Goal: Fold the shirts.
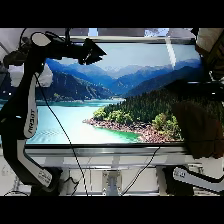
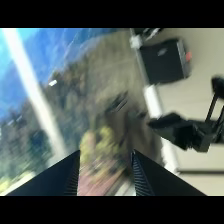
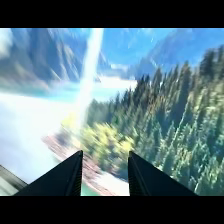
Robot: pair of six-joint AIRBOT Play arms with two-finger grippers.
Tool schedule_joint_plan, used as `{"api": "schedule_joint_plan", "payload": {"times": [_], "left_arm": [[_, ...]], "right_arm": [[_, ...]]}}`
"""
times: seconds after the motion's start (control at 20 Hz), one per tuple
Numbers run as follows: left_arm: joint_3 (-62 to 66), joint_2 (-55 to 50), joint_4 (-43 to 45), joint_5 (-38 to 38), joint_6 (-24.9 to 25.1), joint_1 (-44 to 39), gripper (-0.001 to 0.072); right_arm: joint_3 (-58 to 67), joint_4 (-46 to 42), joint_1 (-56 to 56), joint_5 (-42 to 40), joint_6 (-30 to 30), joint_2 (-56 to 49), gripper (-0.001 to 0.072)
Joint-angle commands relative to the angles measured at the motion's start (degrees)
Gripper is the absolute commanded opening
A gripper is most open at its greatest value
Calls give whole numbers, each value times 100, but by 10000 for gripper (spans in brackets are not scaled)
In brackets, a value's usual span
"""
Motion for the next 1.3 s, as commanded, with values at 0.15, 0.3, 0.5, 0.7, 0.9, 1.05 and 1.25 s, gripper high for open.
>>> {"api": "schedule_joint_plan", "payload": {"times": [0.15,0.3,0.5,0.7,0.9,1.05,1.25], "left_arm": [[4,1095,4061,-1950,74,2,340],[-2,1714,4870,-2326,74,2,340],[-780,2564,5842,-2662,42,2,340],[-2144,3591,6422,-2732,-57,2,340],[-2892,4415,6393,-2343,-409,2,340],[-2892,4472,6363,-2500,-422,2,341],[-2894,4472,6240,-2236,-540,2,341]], "right_arm": [[13,-1364,1934,-1419,535,7,332],[13,-1401,2236,-1379,514,7,331],[15,-1547,2358,-1353,514,7,331],[15,-1552,2358,-1266,514,7,331],[15,-1556,2356,-1268,514,7,331],[15,-1539,2356,-1357,516,7,331],[15,-1532,2358,-1626,546,7,331]]}}
